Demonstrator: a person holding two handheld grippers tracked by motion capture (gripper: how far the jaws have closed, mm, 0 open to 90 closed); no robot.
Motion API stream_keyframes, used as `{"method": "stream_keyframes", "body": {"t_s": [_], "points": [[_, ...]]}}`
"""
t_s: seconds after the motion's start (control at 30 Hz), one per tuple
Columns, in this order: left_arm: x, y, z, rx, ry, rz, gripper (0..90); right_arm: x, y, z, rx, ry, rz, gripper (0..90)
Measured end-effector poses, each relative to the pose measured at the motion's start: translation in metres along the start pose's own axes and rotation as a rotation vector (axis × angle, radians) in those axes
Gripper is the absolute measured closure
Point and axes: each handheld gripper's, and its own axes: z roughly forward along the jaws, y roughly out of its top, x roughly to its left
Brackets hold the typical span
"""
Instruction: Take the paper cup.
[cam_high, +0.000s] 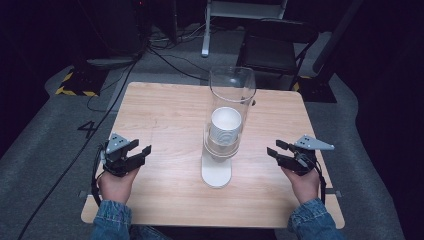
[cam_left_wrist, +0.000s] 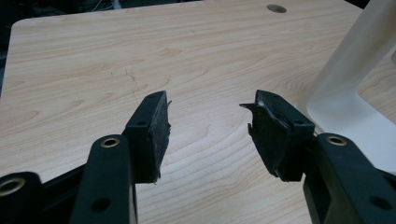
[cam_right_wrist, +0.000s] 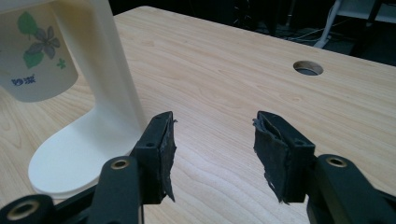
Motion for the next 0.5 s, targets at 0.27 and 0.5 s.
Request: {"method": "stream_keyframes", "body": {"t_s": [0.27,0.5], "points": [[0.001,-0.001,-0.001,-0.008,-0.017,-0.006,45.5,0.007,0.0,0.006,-0.004,0.035,-0.013,45.7],[0.001,-0.003,-0.003,-0.012,-0.025,-0.013,44.9,0.022,0.002,0.016,-0.003,0.094,-0.041,43.1]]}}
